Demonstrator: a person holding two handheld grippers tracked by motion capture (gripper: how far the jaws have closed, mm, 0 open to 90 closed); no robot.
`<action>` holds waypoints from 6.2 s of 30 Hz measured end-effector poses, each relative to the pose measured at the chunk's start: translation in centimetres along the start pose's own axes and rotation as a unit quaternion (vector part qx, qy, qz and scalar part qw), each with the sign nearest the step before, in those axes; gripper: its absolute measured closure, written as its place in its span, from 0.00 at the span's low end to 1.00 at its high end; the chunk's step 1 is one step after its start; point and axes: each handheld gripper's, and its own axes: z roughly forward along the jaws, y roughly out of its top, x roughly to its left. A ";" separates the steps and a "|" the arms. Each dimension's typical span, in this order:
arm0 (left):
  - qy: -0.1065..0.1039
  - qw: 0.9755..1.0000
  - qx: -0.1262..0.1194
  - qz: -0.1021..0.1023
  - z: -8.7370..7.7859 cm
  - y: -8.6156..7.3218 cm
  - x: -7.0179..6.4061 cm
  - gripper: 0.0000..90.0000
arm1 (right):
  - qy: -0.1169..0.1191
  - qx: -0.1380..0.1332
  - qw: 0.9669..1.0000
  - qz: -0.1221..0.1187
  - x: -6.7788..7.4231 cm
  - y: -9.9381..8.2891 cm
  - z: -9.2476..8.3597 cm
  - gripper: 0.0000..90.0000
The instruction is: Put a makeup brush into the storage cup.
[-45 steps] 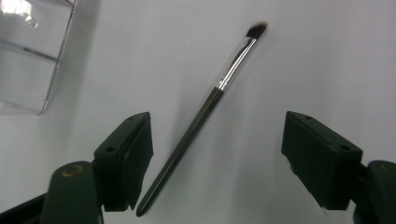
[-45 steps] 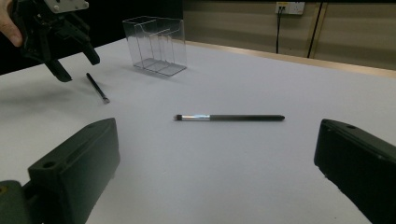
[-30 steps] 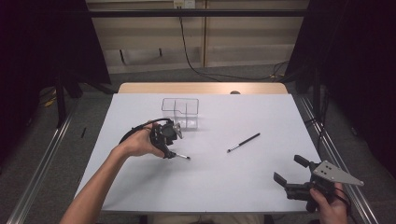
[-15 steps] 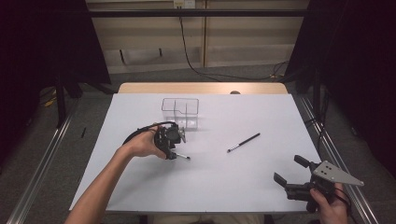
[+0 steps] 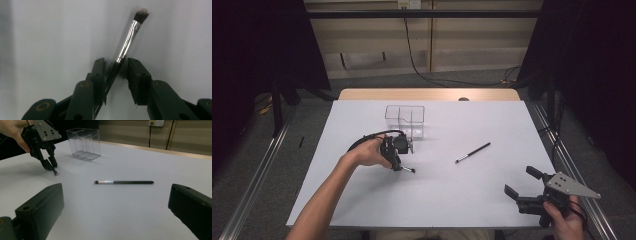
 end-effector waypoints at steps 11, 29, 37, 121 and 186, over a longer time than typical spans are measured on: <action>-0.010 1.000 0.024 -0.018 0.0 0.7 0.5 0.94 | 0.000 0.000 1.000 0.001 -0.1 0.0 -0.1 0.00; -0.021 0.998 -0.025 -0.055 -0.2 -0.6 1.1 0.94 | -0.001 -0.001 1.000 -0.002 -0.1 0.0 -0.2 0.00; -0.026 0.995 -0.056 -0.076 -0.7 -1.2 1.4 0.94 | 0.000 -0.002 1.000 -0.002 -0.1 0.0 -0.3 0.00; 0.120 0.808 -0.532 -0.221 -6.4 -8.1 -3.3 0.94 | 0.000 -0.004 1.000 0.008 -0.1 0.0 -0.2 0.00; 0.219 0.750 -0.571 -0.253 -12.2 -6.4 3.4 0.94 | 0.004 -0.014 1.000 0.011 0.0 0.0 -0.3 0.00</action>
